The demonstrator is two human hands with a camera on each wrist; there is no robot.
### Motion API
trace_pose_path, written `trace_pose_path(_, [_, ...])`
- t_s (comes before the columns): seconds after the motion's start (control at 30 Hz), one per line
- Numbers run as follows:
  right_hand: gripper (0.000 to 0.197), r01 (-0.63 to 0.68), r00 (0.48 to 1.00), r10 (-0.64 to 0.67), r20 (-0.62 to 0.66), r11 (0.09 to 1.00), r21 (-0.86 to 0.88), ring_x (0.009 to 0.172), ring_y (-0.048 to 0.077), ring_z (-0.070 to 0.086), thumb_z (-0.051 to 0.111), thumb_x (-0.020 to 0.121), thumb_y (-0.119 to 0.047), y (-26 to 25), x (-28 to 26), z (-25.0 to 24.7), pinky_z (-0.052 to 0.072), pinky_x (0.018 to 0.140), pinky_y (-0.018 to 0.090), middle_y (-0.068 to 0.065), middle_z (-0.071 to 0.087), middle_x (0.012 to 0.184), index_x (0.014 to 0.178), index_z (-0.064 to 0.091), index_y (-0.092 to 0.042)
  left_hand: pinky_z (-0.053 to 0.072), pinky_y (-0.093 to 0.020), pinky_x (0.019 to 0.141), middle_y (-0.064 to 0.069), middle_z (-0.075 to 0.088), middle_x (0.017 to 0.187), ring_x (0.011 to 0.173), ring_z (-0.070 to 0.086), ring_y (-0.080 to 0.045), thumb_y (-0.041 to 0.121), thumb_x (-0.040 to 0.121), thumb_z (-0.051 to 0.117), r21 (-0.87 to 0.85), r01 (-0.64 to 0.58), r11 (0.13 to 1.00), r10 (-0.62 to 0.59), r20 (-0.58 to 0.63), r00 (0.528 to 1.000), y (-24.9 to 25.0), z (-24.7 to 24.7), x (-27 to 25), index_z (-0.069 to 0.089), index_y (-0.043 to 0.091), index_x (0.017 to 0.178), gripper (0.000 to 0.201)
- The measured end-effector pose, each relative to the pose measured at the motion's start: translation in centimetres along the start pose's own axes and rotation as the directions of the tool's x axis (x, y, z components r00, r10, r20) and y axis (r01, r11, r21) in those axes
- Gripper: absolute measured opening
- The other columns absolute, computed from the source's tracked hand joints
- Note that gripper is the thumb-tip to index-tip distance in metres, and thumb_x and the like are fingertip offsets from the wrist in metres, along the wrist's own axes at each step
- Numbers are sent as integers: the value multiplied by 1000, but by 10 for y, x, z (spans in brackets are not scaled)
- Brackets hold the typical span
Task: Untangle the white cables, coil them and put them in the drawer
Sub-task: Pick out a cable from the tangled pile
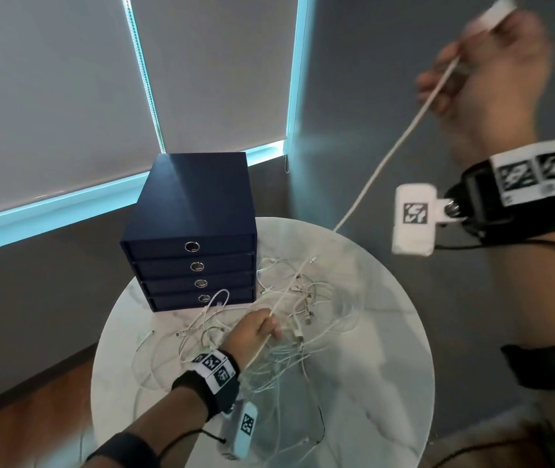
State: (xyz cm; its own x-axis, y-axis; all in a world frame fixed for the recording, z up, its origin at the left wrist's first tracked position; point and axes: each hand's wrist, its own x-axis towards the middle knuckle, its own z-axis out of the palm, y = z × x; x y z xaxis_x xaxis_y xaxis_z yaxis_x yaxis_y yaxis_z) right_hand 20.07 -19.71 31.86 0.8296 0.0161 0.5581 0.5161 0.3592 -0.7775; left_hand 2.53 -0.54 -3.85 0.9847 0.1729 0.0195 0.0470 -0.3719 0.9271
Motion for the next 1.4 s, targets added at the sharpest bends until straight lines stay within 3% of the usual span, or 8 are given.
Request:
trace_pose_path(0.23, [8,200,962,-123,243,923,-329,46,8,38,64,90,-21,14,-12,-15,30,42,22,-1,54,60,83,62,-20,56,-45,88,-3,76,79,79,73,-18,24,98,52,-59,132,989,-138,-101,985,0,-35,16,68,10,81,28])
trace_pose_path(0.47, [33,337,555,476,683,622,-707,80,1,59,51,99,-30,118,-129,9,46,81,28,-9,67,101,131,57,-30,47,-19,63,-3,73,69,57,62,-3,19,103,51,153,-179,972,193,-82,978,117,-49,46,69,16,83,27])
trace_pose_path(0.6, [14,182,637,453,624,698,-693,74,11,63,50,99,-28,143,-138,11,52,74,41,-4,68,77,93,62,-25,45,-18,60,-4,70,64,53,60,-5,21,103,50,212,-216,953,230,-48,972,123,-53,45,67,15,84,26])
trace_pose_path(0.77, [39,-103,911,284,300,859,-501,41,-5,48,50,94,3,121,-82,20,35,45,10,-22,58,48,75,60,-29,54,-25,69,-2,68,67,63,67,-11,27,105,45,112,-113,987,116,-18,993,72,-39,23,63,16,84,29])
trace_pose_path(1.0, [34,122,992,-119,34,904,-409,54,0,51,48,82,-3,47,20,0,40,52,17,-13,67,72,73,68,-29,56,-29,68,5,70,73,68,69,-8,25,105,45,121,-48,991,56,-59,997,34,-36,-5,65,24,88,27])
trace_pose_path(1.1, [32,173,981,-70,182,750,-639,64,4,56,48,85,-7,49,28,-14,43,60,19,-5,67,81,83,71,-29,59,-38,76,5,72,78,73,71,-12,26,104,48,58,-29,998,29,0,1000,41,-36,0,68,18,94,24])
trace_pose_path(1.27, [26,161,812,562,158,45,-986,73,31,67,66,89,-31,81,30,-70,52,73,37,10,69,64,69,69,-15,51,-14,76,15,65,114,94,66,-4,46,96,57,160,87,983,-102,86,991,45,-40,-7,58,28,129,37])
trace_pose_path(1.4, [18,97,805,591,61,-31,-995,61,22,56,64,91,-25,82,11,-89,37,59,30,6,61,63,81,71,-12,55,-28,86,12,68,112,92,69,-2,45,94,61,23,90,996,-89,-21,996,42,-45,-6,62,24,123,36])
